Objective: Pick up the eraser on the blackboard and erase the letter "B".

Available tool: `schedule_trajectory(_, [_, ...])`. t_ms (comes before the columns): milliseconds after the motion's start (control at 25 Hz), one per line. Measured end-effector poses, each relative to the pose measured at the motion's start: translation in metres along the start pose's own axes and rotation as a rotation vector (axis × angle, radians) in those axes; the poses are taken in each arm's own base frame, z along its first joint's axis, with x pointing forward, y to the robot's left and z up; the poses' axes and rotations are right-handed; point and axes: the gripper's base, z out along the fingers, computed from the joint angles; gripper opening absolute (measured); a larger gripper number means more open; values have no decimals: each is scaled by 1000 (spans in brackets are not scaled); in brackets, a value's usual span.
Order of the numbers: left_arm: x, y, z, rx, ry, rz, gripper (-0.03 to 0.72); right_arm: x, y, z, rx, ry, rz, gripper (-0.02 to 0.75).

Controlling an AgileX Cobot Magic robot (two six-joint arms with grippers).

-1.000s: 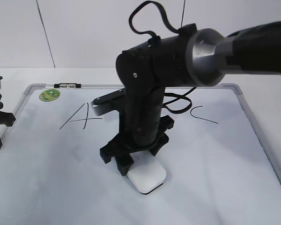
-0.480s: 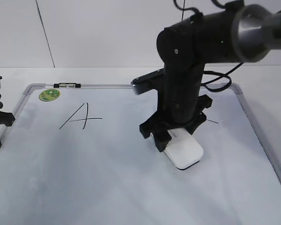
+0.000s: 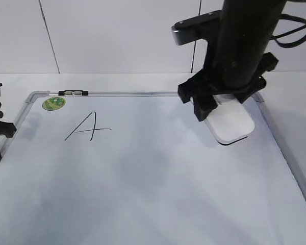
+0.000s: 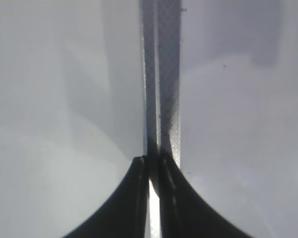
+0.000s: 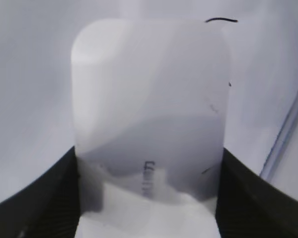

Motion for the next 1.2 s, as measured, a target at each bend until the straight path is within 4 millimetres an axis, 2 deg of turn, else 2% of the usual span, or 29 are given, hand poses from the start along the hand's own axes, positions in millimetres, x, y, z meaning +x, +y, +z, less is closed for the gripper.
schedule_trajectory(320, [0, 0, 0, 0, 2, 0, 22, 6, -58, -5, 55, 30, 176, 537])
schedule_trajectory(720, [0, 0, 0, 0, 2, 0, 23, 13, -126, 2, 84, 29, 339, 537])
schedule_trajectory(840, [0, 0, 0, 0, 2, 0, 23, 20, -133, 12, 19, 42, 368, 537])
schedule_trajectory(1080, [0, 0, 0, 1, -2, -1, 23, 34, -127, 39, -60, 77, 333, 537])
schedule_trajectory(1200, [0, 0, 0, 2, -2, -2, 23, 36, -126, 43, -63, 66, 316, 537])
